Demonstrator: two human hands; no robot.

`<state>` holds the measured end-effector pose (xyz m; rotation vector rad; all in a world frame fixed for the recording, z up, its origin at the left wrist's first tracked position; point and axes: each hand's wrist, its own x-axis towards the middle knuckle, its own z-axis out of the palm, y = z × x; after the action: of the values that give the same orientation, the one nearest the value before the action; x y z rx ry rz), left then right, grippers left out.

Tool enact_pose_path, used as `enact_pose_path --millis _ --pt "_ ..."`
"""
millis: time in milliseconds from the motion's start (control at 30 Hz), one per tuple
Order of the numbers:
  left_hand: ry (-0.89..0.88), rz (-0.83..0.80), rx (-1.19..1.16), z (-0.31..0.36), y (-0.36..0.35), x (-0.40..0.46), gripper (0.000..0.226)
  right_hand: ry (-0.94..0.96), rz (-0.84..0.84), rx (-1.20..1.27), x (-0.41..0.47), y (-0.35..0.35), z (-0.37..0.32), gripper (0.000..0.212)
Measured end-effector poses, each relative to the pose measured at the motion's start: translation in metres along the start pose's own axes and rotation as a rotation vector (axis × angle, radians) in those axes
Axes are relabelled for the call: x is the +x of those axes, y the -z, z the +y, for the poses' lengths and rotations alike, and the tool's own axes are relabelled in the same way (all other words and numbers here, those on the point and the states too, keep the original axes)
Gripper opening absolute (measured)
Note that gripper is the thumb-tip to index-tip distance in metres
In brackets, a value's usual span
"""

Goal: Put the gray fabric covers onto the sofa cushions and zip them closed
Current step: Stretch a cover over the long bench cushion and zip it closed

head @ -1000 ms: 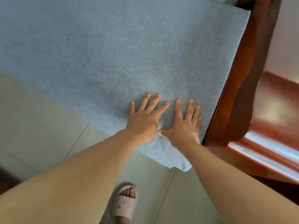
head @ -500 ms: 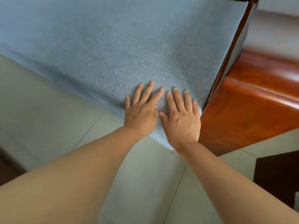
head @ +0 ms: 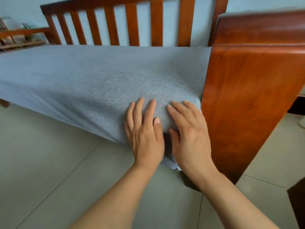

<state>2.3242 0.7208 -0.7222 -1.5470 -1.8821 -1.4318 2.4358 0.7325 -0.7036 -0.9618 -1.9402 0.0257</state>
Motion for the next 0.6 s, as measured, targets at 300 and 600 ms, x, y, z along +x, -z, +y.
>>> enact_pose_path --millis 300,600 --pt "0.266 -0.022 -0.2 -0.009 0.01 -0.079 0.039 -0.268 -0.049 0.142 -0.089 0.006 0.005 0.074" --pt "1.364 -0.476 -0.791 0.002 -0.013 -0.081 0.026 -0.948 -0.323 0.244 -0.09 -0.022 0.016 0.041"
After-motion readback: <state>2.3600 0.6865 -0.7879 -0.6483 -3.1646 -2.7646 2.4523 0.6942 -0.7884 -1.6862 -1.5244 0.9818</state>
